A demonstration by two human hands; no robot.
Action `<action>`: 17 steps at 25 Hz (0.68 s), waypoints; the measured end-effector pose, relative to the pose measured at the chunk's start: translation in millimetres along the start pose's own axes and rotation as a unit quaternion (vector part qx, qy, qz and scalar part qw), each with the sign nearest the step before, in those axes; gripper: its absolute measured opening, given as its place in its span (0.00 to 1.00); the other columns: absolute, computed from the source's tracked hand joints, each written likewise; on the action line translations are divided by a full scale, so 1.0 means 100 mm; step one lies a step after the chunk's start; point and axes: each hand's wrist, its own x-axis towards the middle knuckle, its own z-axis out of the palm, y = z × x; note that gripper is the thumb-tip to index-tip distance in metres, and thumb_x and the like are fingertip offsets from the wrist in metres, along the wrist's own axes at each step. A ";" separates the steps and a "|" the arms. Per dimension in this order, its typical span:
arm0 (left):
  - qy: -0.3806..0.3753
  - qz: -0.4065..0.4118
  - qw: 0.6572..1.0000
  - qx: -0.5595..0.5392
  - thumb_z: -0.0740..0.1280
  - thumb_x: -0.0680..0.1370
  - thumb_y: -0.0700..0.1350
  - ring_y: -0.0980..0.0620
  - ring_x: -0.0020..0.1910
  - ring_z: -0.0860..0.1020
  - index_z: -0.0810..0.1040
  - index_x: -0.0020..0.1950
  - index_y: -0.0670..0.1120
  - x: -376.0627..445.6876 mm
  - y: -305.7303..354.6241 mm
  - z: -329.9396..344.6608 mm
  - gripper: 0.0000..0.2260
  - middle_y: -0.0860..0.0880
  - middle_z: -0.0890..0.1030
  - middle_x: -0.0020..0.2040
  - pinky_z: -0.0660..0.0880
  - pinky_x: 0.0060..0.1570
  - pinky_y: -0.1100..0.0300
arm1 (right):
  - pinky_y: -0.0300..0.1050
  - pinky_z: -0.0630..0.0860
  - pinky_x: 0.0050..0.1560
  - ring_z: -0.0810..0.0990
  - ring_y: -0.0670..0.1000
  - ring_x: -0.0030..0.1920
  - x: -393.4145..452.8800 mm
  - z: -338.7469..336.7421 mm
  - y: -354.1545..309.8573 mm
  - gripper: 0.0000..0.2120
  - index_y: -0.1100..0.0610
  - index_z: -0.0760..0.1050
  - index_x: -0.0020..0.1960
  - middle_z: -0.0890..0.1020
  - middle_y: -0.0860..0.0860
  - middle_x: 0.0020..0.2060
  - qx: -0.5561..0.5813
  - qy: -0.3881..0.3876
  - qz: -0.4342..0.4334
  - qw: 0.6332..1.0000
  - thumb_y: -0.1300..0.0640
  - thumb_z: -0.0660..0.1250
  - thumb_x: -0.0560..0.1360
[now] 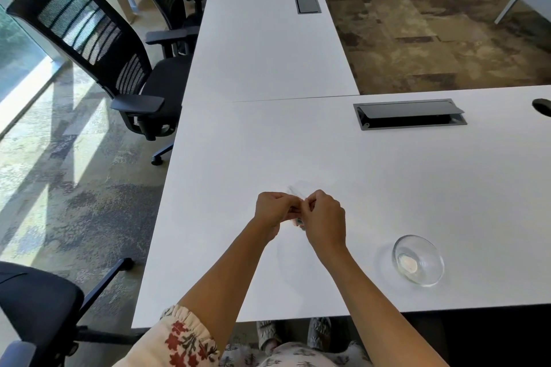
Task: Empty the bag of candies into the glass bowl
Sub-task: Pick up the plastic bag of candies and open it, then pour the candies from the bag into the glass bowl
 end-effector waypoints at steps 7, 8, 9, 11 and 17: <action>0.034 -0.026 0.999 0.023 0.71 0.71 0.30 0.47 0.29 0.82 0.78 0.33 0.35 0.01 -0.08 -0.01 0.07 0.40 0.80 0.32 0.85 0.40 0.56 | 0.47 0.75 0.43 0.83 0.60 0.44 0.34 -0.22 0.19 0.08 0.62 0.79 0.48 0.86 0.56 0.42 -0.034 -0.012 0.005 0.999 0.58 0.63 0.79; 0.033 -0.026 0.999 0.017 0.71 0.71 0.30 0.47 0.29 0.82 0.78 0.32 0.35 0.02 -0.07 0.01 0.08 0.40 0.80 0.31 0.85 0.40 0.57 | 0.47 0.75 0.42 0.83 0.59 0.44 0.34 -0.23 0.19 0.07 0.61 0.78 0.48 0.85 0.56 0.41 -0.024 -0.017 0.009 1.000 0.58 0.64 0.78; 0.031 -0.024 0.999 0.010 0.71 0.71 0.30 0.46 0.29 0.82 0.78 0.32 0.35 0.03 -0.06 0.03 0.08 0.40 0.80 0.32 0.85 0.40 0.57 | 0.46 0.73 0.41 0.82 0.58 0.43 0.35 -0.24 0.19 0.05 0.60 0.77 0.48 0.85 0.55 0.42 -0.013 -0.024 0.014 1.000 0.59 0.64 0.77; 0.018 -0.020 1.000 0.002 0.70 0.72 0.29 0.45 0.30 0.83 0.78 0.33 0.35 0.05 -0.06 0.06 0.07 0.38 0.82 0.34 0.85 0.40 0.57 | 0.44 0.70 0.41 0.81 0.56 0.44 0.32 -0.24 0.21 0.04 0.58 0.75 0.50 0.84 0.52 0.43 0.012 -0.051 0.028 0.998 0.60 0.67 0.76; -0.019 -0.052 0.998 0.028 0.69 0.73 0.31 0.45 0.35 0.81 0.76 0.35 0.37 0.11 -0.17 -0.01 0.08 0.39 0.81 0.37 0.84 0.41 0.55 | 0.33 0.69 0.31 0.84 0.54 0.45 0.31 -0.23 0.31 0.11 0.56 0.81 0.52 0.84 0.51 0.42 0.036 -0.103 0.048 0.993 0.66 0.66 0.73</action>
